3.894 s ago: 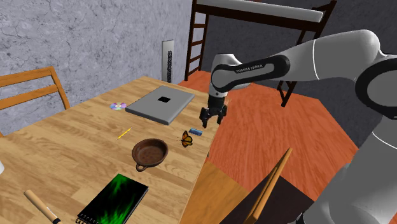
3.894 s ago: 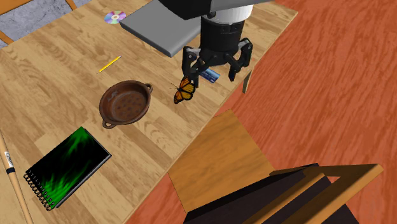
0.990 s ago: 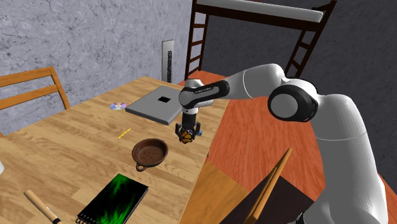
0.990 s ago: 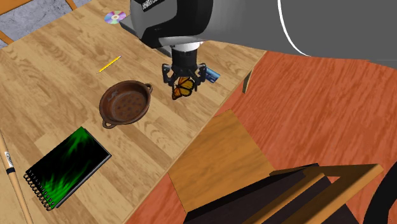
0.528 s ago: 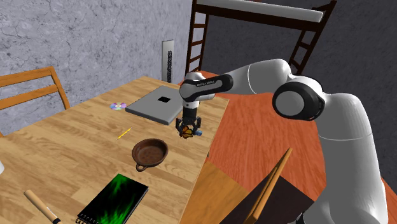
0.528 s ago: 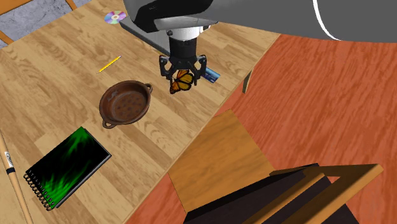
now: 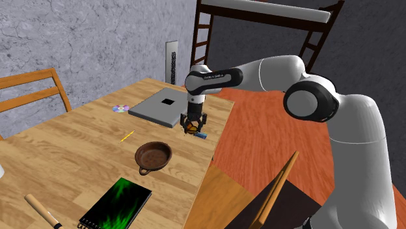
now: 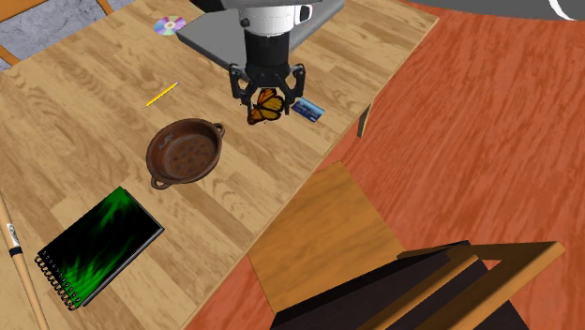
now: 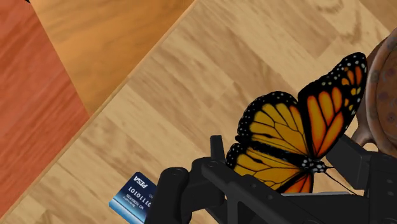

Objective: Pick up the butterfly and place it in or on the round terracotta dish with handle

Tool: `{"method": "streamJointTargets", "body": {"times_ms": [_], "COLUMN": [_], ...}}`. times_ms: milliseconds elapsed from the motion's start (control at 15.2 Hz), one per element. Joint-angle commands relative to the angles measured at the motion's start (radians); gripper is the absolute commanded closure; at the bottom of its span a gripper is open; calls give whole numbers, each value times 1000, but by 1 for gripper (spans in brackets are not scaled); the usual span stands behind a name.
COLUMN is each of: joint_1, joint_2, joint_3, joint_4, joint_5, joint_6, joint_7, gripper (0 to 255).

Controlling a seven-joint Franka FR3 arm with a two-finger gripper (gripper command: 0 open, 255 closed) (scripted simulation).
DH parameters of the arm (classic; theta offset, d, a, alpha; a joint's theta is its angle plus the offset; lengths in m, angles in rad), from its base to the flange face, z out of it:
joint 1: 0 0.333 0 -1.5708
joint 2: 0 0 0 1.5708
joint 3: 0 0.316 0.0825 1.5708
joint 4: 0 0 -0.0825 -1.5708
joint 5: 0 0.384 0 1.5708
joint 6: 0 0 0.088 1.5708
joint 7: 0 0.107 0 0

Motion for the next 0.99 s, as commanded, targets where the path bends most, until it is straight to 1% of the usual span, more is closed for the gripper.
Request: {"method": "streamJointTargets", "body": {"times_ms": [0,132,528,924], "joint_1": [-1,-1,85,175], "joint_2": [-12,-19,43,147], "joint_3": [0,0,32,58], "joint_4": [8,19,112,277], "joint_5": [-1,-1,1,-4], "joint_6": [-20,-39,-49,-88], "joint_7": [3,6,121,237], "gripper": [255,255,255,255]}}
